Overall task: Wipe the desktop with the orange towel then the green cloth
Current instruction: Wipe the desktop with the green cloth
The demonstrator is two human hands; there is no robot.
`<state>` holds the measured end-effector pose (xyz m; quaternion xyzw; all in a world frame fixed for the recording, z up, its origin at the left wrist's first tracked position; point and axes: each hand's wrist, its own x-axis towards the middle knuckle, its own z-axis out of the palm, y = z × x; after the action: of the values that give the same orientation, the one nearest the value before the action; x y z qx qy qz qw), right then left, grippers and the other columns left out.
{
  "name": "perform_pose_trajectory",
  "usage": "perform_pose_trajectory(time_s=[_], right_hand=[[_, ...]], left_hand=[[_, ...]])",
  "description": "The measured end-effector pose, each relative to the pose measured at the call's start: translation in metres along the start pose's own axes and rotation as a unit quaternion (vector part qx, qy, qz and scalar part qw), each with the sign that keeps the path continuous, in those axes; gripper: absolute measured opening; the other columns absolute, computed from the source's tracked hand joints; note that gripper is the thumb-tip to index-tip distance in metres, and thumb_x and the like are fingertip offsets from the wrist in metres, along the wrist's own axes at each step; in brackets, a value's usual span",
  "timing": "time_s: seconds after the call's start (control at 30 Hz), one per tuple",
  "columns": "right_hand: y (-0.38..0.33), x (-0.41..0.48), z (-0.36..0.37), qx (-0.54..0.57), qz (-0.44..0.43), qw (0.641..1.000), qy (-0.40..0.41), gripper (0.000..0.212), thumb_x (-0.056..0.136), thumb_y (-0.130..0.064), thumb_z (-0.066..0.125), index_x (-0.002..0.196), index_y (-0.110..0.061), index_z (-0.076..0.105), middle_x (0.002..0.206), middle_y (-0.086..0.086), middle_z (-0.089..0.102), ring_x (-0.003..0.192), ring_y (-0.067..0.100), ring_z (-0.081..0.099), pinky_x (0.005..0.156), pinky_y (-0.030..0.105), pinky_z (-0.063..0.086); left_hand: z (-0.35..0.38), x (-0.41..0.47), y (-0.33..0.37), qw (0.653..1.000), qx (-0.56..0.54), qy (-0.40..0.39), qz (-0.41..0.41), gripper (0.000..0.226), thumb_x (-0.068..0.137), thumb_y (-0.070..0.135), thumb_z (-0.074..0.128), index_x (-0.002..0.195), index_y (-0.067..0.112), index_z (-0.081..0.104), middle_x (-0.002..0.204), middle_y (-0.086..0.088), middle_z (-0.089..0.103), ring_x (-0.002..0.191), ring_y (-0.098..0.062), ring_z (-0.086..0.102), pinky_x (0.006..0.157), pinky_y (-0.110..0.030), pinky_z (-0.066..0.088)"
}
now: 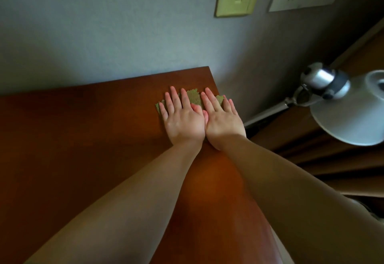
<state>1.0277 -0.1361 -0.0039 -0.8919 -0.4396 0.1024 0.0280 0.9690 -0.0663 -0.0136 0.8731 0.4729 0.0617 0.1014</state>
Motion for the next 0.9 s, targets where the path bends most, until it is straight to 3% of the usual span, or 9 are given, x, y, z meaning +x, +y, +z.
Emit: perform_pose_trajectory(time_s=[0.17, 0.33, 0.57, 0.63, 0.73, 0.8, 0.9], right_hand=[[0.0, 0.047, -0.007, -0.009, 0.002, 1.0, 0.008, 0.052, 0.103, -0.038, 0.006, 0.152, -0.028, -0.006, 0.159, -0.009, -0.013, 0.147, 0.025, -0.007, 0.118, 0.034, -0.008], [-0.002, 0.087, -0.013, 0.009, 0.004, 1.0, 0.018, 0.051, 0.103, -0.035, 0.009, 0.153, -0.027, 0.0, 0.16, -0.009, -0.005, 0.148, 0.024, 0.001, 0.12, 0.037, -0.003], [-0.003, 0.115, -0.018, 0.033, 0.024, 0.997, 0.072, 0.042, 0.103, -0.034, 0.018, 0.139, -0.024, 0.038, 0.146, 0.0, 0.036, 0.134, 0.026, 0.034, 0.114, 0.044, 0.02], [-0.004, 0.114, -0.018, 0.033, 0.037, 0.996, 0.075, 0.044, 0.103, -0.035, 0.016, 0.141, -0.024, 0.036, 0.149, -0.001, 0.033, 0.138, 0.024, 0.03, 0.115, 0.045, 0.016], [-0.004, 0.104, -0.017, -0.005, 0.051, 0.997, 0.059, 0.051, 0.102, -0.035, 0.01, 0.151, -0.022, 0.015, 0.16, -0.005, 0.01, 0.147, 0.019, 0.007, 0.119, 0.043, -0.001], [-0.003, 0.09, -0.015, -0.034, 0.054, 0.997, 0.048, 0.052, 0.102, -0.034, 0.006, 0.153, -0.021, 0.004, 0.161, -0.005, -0.001, 0.148, 0.017, -0.003, 0.119, 0.042, -0.008], [-0.004, 0.062, -0.01, -0.045, 0.054, 0.996, 0.047, 0.053, 0.102, -0.035, 0.005, 0.153, -0.021, 0.002, 0.16, -0.004, -0.005, 0.147, 0.016, -0.006, 0.118, 0.041, -0.01]], left_hand=[[-0.002, 0.045, 0.003, 0.999, -0.035, 0.011, -0.011, 0.055, 0.099, 0.032, 0.022, 0.151, 0.018, 0.013, 0.16, -0.006, 0.004, 0.147, -0.022, 0.0, 0.119, -0.04, -0.004], [0.0, 0.085, 0.006, 0.996, -0.058, 0.057, -0.032, 0.044, 0.095, 0.028, 0.033, 0.136, 0.014, 0.042, 0.145, -0.01, 0.036, 0.139, -0.026, 0.023, 0.119, -0.039, 0.005], [0.003, 0.121, 0.014, 0.999, -0.006, 0.042, -0.02, 0.046, 0.099, 0.034, 0.026, 0.122, 0.006, 0.055, 0.13, -0.016, 0.053, 0.122, -0.032, 0.042, 0.105, -0.039, 0.024], [0.004, 0.121, 0.015, 0.999, -0.006, 0.046, -0.007, 0.046, 0.099, 0.037, 0.027, 0.12, 0.007, 0.056, 0.129, -0.015, 0.054, 0.122, -0.031, 0.044, 0.105, -0.038, 0.025], [0.005, 0.112, 0.012, 0.998, -0.019, 0.058, 0.031, 0.046, 0.098, 0.038, 0.029, 0.123, 0.009, 0.055, 0.132, -0.013, 0.053, 0.127, -0.028, 0.04, 0.11, -0.037, 0.02], [0.005, 0.102, 0.008, 0.996, -0.038, 0.052, 0.055, 0.047, 0.099, 0.037, 0.029, 0.136, 0.014, 0.046, 0.145, -0.007, 0.043, 0.139, -0.024, 0.028, 0.116, -0.037, 0.01], [0.005, 0.076, 0.003, 0.996, -0.032, 0.03, 0.076, 0.052, 0.1, 0.036, 0.024, 0.148, 0.018, 0.026, 0.158, 0.0, 0.019, 0.146, -0.02, 0.01, 0.119, -0.039, 0.0]])
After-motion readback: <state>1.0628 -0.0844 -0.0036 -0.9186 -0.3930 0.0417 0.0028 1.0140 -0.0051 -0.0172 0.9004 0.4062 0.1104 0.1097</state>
